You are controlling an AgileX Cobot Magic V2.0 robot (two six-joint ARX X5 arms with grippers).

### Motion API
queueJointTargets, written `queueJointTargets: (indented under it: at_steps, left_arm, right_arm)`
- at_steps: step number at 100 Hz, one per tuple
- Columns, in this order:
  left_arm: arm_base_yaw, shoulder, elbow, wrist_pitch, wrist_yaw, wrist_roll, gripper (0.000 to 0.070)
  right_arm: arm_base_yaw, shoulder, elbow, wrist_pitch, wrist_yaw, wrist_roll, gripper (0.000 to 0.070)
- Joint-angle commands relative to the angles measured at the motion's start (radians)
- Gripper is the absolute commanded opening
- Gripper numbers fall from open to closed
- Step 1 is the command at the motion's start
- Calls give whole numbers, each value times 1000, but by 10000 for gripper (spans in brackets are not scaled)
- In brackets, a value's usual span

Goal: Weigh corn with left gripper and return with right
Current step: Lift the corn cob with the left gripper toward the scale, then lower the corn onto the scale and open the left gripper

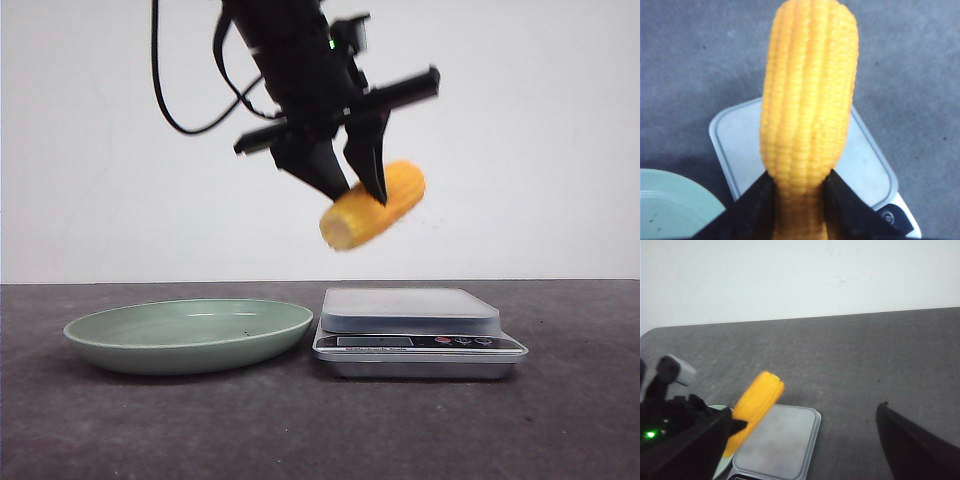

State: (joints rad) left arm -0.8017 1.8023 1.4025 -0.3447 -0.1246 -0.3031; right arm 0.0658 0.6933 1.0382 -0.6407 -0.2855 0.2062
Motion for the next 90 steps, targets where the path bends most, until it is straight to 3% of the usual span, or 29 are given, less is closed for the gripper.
queueJointTargets:
  at_steps: [1, 21, 36, 56, 60, 69, 73, 90]
  left_arm:
    - [-9, 37, 24, 16, 2, -4, 10]
    - [-10, 98, 24, 1, 5, -3, 10]
    - [-16, 108, 24, 3, 63, -3, 11]
    - [-23, 108, 24, -3, 66, 2, 45]
    - [-23, 108, 24, -5, 66, 2, 96]
    - [-24, 108, 24, -6, 65, 1, 304]
    - [-24, 108, 24, -6, 65, 1, 355]
    - [-24, 108, 26, -8, 67, 2, 360]
  right_arm:
    - [4, 4, 23, 5, -2, -8, 585]
    - [4, 4, 23, -8, -2, -7, 585]
    - [4, 4, 23, -21, -2, -7, 585]
    - [4, 4, 23, -29, -2, -7, 585]
    - [4, 4, 23, -30, -2, -7, 586]
    - [4, 4, 23, -38, -2, -7, 585]
    - [4, 4, 23, -42, -2, -8, 585]
    - [4, 4, 23, -52, -2, -8, 585]
